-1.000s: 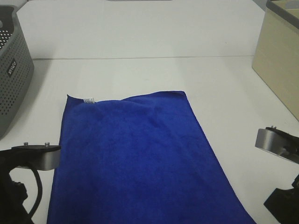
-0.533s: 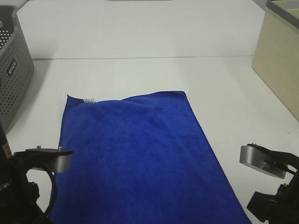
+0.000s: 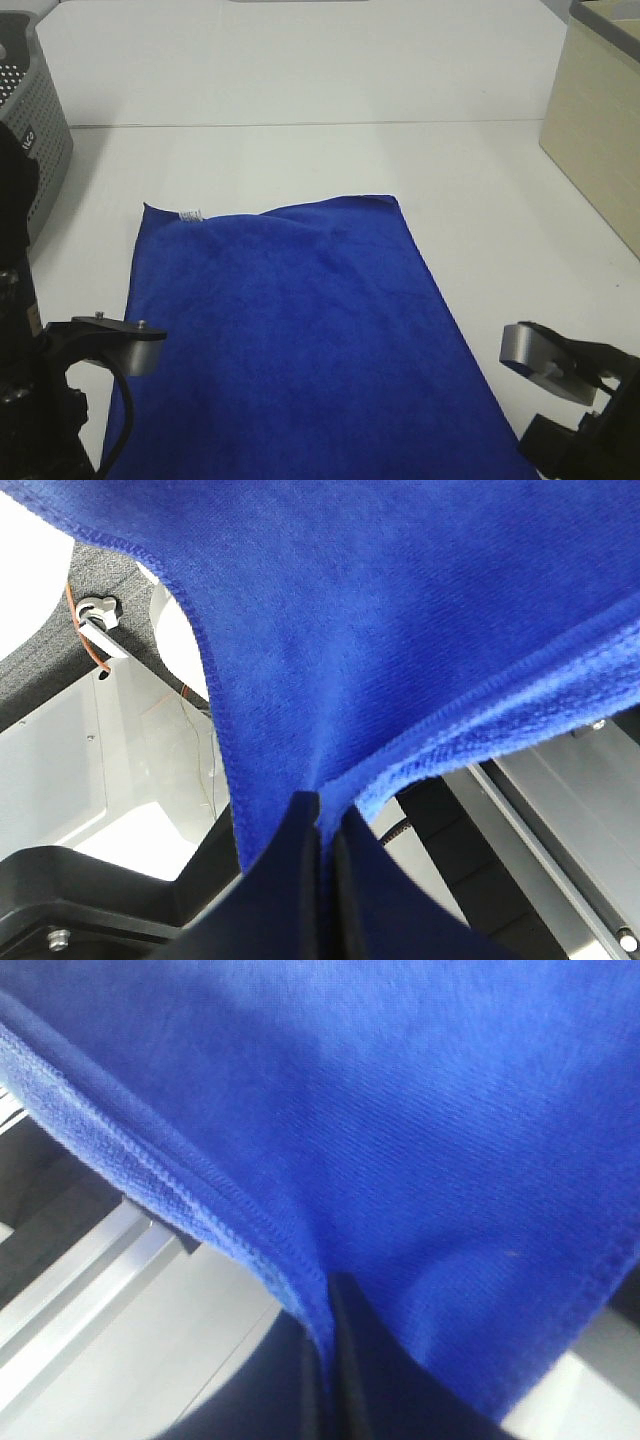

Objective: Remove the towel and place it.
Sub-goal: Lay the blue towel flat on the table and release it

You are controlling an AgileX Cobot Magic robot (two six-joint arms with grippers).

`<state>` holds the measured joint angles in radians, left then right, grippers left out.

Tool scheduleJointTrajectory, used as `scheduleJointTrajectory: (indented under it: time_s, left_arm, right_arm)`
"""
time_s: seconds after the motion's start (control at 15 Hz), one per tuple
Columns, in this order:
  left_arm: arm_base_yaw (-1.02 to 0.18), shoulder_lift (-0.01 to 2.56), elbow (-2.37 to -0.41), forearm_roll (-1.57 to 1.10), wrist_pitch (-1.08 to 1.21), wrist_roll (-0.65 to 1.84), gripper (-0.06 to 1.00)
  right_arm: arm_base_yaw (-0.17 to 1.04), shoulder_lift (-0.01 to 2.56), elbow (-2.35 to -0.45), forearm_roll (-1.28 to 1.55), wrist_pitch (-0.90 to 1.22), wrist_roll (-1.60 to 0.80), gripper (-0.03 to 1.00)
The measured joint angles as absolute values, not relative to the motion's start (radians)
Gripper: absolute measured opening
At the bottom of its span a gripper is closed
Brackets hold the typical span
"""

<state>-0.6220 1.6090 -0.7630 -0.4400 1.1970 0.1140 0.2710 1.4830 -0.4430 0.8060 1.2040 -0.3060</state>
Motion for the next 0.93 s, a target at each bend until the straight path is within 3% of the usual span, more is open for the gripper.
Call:
scheduleJointTrajectory:
  time_s: [0.47, 0.93]
  left_arm:
    - [-0.622, 1.609, -0.763, -0.430, 1.200, 0.117, 0.00]
    - [-0.622, 1.609, -0.763, -0.455, 1.202, 0.117, 0.00]
  right_arm:
    - [0.271, 1.491, -0.406, 0.859, 1.102, -0.351, 0.02]
    - [0.271, 1.491, -0.406, 0.832, 1.106, -0.352, 0.10]
